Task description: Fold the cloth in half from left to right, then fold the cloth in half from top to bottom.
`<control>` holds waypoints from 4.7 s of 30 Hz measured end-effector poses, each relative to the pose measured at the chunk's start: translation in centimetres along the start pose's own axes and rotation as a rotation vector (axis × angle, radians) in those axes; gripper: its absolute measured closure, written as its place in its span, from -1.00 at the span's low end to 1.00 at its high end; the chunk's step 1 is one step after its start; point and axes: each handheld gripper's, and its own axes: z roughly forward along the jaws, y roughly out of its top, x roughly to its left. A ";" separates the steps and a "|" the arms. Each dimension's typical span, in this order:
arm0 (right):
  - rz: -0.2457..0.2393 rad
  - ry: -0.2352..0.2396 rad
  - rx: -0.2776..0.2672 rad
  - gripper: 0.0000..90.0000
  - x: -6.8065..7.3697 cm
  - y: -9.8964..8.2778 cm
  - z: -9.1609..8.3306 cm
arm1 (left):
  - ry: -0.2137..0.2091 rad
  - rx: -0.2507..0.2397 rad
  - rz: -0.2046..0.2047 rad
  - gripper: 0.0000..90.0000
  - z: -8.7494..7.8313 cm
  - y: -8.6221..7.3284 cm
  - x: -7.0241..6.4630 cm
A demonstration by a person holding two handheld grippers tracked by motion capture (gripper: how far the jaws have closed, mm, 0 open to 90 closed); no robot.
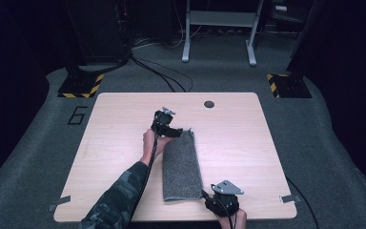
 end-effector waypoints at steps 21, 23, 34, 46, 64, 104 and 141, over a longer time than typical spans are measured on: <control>-0.062 -0.006 0.091 -0.44 -0.2 1.1 3.6 | 0.050 0.056 -0.022 -0.56 0.8 -4.2 2.0; -0.062 -0.006 0.099 -0.44 -0.1 0.9 3.3 | 0.049 0.064 -0.011 -0.57 0.9 -4.5 1.8; -0.065 0.016 0.096 -0.46 -0.4 1.6 2.0 | 0.022 0.036 -0.018 -0.63 0.5 -5.0 1.5; -0.040 0.023 0.062 -0.44 -5.4 8.5 6.9 | 0.020 0.004 -0.038 -0.66 -0.7 -4.7 2.3; 0.026 0.005 0.113 -0.33 -7.5 13.8 14.5 | 0.008 0.005 -0.053 -0.65 0.2 -4.5 2.3; -0.068 -0.056 0.163 0.88 -5.6 14.3 18.1 | -0.039 0.018 0.043 0.75 1.7 -4.5 -0.3; -0.047 -0.014 -0.066 0.92 -7.3 18.3 13.0 | -0.004 -0.218 0.060 0.86 -3.4 -0.6 0.4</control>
